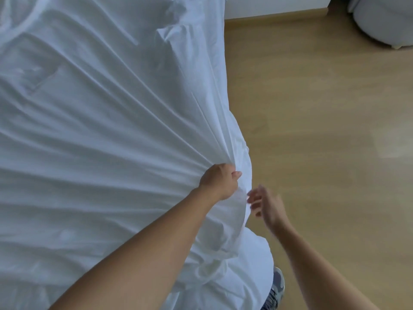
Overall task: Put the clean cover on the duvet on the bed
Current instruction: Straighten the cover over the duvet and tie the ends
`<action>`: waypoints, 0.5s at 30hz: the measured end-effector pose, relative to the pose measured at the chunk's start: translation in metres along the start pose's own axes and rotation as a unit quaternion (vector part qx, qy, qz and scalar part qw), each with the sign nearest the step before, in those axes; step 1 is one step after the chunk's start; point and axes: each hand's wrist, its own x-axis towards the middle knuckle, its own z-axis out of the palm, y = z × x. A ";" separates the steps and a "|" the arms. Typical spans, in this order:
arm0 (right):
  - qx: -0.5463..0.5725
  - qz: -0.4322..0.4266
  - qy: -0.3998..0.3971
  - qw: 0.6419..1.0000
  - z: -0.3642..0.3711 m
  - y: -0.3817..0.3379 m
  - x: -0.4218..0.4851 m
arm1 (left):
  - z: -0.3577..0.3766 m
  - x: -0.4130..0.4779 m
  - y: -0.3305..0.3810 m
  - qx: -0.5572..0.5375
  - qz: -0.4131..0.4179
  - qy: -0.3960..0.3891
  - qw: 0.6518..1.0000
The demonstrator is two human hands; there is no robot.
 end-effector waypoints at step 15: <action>-0.263 -0.133 0.064 0.954 0.024 -0.051 0.054 | 0.020 -0.049 -0.008 0.049 0.053 -0.025 0.997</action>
